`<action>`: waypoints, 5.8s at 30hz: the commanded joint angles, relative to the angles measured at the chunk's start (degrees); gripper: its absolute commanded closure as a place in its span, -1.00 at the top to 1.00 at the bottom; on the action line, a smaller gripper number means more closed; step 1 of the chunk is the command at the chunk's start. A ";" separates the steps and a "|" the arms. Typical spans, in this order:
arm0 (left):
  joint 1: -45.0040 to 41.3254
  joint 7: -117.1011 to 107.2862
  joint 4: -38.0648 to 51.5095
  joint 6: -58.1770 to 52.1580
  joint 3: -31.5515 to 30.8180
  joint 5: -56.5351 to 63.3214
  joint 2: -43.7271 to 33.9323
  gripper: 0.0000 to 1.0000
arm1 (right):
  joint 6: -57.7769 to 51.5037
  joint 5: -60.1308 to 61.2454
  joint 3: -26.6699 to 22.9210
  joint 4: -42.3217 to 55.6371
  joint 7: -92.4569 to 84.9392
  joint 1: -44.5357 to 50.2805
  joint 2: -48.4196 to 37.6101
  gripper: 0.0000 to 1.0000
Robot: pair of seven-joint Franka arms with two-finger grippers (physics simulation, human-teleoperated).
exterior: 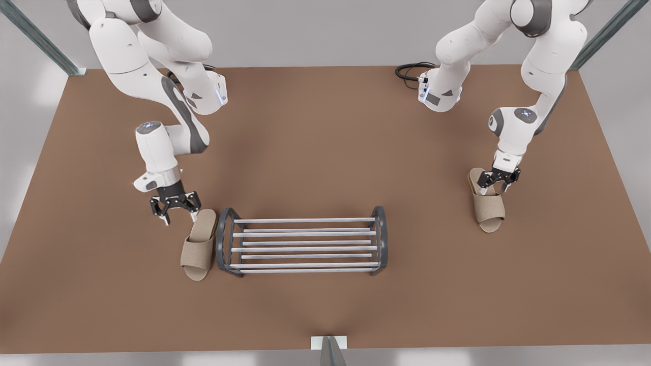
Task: Place the right shoe on the shoe rack with the right arm, and place the left shoe on the shoe rack with the left arm
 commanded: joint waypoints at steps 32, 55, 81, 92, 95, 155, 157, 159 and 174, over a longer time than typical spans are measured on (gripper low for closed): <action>-0.17 0.82 4.93 0.27 2.01 3.31 3.95 -0.08 | 1.54 0.91 -3.03 9.38 1.61 -0.89 16.01 1.00; 0.19 -38.03 35.77 -57.11 -31.82 2.16 -6.16 -0.57 | 1.54 4.16 -3.91 14.31 1.61 1.93 21.02 1.00; -51.32 -48.31 82.01 -89.73 -17.94 17.10 18.28 -0.57 | 1.63 4.60 -4.79 15.80 1.52 2.10 21.72 1.00; -56.42 -52.62 85.61 -87.44 -14.16 18.69 22.14 -0.57 | 1.63 7.59 -4.26 14.74 1.79 4.74 20.85 1.00; -56.42 -52.62 86.93 -87.26 -14.16 19.65 23.81 -0.57 | 1.54 7.59 -4.79 14.74 0.65 3.86 20.85 1.00; -33.21 5.74 72.87 -113.28 7.55 -26.58 -4.40 1.00 | -102.34 -4.80 -13.31 86.02 52.23 37.78 15.04 -0.57; -33.83 2.49 73.48 -113.55 7.46 -26.58 -3.87 1.00 | -101.38 -5.24 -14.98 86.82 55.93 39.89 16.71 -0.57; -33.92 3.01 73.31 -113.19 7.37 -26.67 -4.13 1.00 | -97.07 -6.30 -15.51 86.73 57.16 40.16 18.21 -0.57; -34.09 4.07 65.49 -107.57 1.04 -26.58 -8.44 1.00 | -81.78 -9.90 -16.30 85.94 57.07 42.62 26.30 -0.57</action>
